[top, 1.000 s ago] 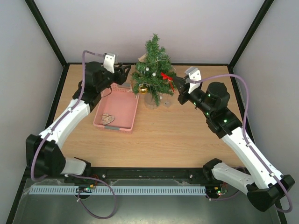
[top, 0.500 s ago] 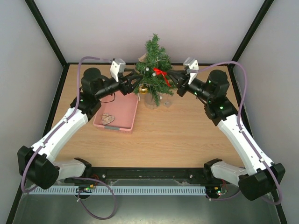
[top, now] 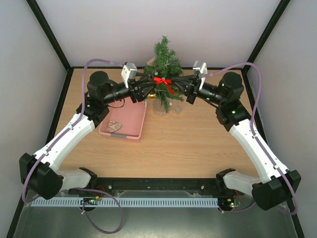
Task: Decorate the small christmas tree
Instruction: Place the decoration item on the Christmas tree.
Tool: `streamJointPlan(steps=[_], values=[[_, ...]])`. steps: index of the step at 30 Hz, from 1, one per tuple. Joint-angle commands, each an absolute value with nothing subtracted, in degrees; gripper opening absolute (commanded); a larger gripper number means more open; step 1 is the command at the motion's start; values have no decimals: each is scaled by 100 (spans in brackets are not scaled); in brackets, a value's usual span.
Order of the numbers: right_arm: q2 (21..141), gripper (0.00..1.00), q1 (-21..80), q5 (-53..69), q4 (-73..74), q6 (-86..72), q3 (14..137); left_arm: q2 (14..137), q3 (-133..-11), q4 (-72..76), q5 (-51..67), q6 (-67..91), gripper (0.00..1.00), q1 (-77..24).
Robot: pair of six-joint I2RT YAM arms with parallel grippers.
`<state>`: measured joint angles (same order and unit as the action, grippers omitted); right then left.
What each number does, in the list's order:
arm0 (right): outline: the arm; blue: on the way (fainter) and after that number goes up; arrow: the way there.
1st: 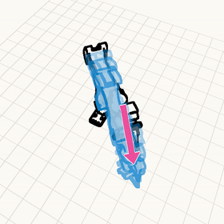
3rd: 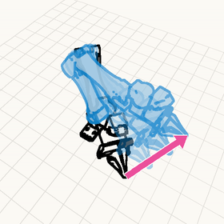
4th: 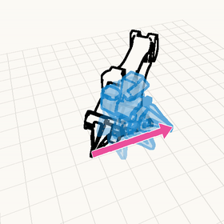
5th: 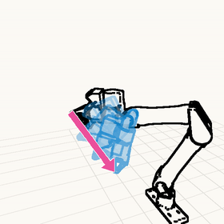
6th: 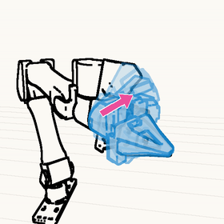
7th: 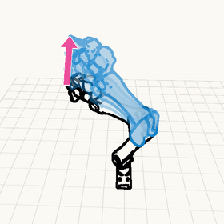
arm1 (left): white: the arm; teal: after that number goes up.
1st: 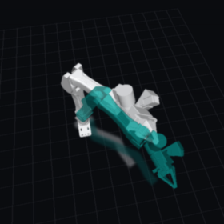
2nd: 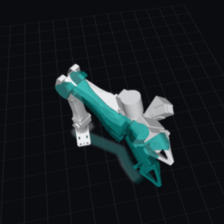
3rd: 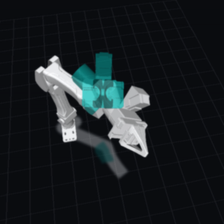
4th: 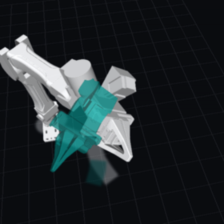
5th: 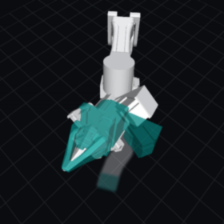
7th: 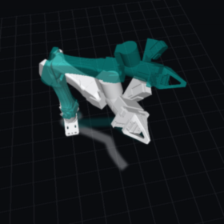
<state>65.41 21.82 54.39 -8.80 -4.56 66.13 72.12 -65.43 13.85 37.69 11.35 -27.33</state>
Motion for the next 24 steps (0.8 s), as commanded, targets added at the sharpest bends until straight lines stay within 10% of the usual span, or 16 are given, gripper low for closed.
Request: streamJointPlan(steps=[1,9,24], values=[[6591,2,2162,5644,-1032,-495,6841,7251,-6677,1840,4257,1074,64,-2760],[6609,2,2166,5668,-974,-433,6831,7282,-6576,2253,4495,1204,58,-2777],[6724,2,2164,5114,-584,31,6933,7649,-6783,2314,4268,1221,3,-2810]])
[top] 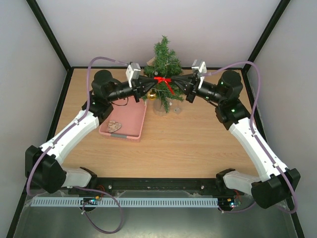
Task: Decorate the small christmas tree
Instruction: Place the decoration item on the Christmas tree.
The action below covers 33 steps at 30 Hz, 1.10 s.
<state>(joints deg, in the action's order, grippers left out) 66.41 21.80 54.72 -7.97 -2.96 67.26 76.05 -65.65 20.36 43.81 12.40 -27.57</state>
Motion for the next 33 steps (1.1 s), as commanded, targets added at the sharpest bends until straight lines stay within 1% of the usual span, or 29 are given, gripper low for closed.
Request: streamJointPlan(steps=[1,5,10,15,25,33], values=[[6761,2,2162,5005,-526,120,6934,7690,-6793,2345,4249,1238,3,-2824],[6938,2,2158,4794,-416,362,6979,7855,-6870,2369,4204,1238,2,-2893],[7032,2,2146,4261,-518,682,6893,8041,-6972,2192,3920,1120,2,-2926],[7263,2,2127,3932,-261,1072,7078,8270,-7204,1943,3631,911,2,-2998],[7580,2,2040,3646,-158,1525,7280,8657,-7492,1643,3379,845,2,-3005],[7591,2,2025,3590,-21,1713,7407,8688,-7679,1351,3297,912,3,-3035]])
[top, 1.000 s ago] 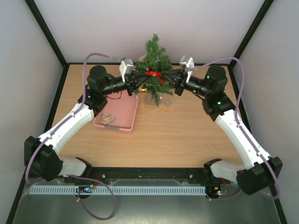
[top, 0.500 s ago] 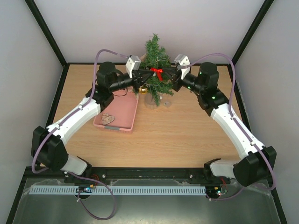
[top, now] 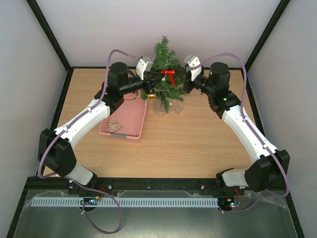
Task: Decorate the small christmas tree
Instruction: Place the decoration item on the Christmas tree.
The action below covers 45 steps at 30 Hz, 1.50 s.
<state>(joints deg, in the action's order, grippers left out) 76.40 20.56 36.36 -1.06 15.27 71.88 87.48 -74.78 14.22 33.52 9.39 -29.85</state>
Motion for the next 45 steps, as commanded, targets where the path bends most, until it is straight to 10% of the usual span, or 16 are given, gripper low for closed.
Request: streamJointPlan(steps=[1,45], values=[[7578,2,2026,3596,-36,1729,7395,8670,-7668,1360,3300,933,3,-3045],[6946,2,2022,3464,-3,1960,7383,8426,-7345,1807,3447,2380,2,-3157]])
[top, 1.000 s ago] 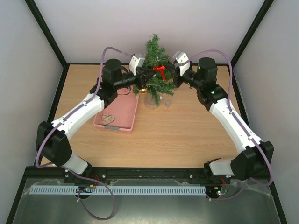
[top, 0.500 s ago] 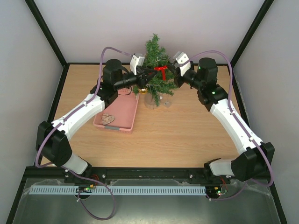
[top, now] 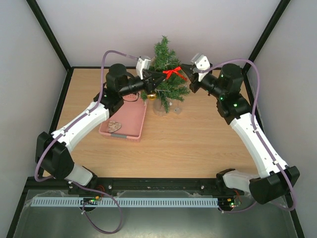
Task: Decorate the small christmas tree
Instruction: Place the decoration item on the Christmas tree.
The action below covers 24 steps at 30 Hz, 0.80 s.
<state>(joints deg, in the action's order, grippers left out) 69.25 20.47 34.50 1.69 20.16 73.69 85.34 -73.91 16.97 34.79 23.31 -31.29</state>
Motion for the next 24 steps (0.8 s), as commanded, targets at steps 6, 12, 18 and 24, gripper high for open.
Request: streamJointPlan(steps=[6,12,18,24], values=[[7077,2,2022,3385,68,2001,7310,8501,-7475,1375,3218,2245,2,-3162],[7377,2,2022,3445,53,2013,7343,8631,-7735,720,2875,1943,2,-3160],[7717,2,2024,3481,-8,2023,7391,8710,-7762,475,2567,1744,2,-3134],[7963,2,2025,3561,-238,1930,7350,8906,-7848,321,2580,1644,2,-3045]])
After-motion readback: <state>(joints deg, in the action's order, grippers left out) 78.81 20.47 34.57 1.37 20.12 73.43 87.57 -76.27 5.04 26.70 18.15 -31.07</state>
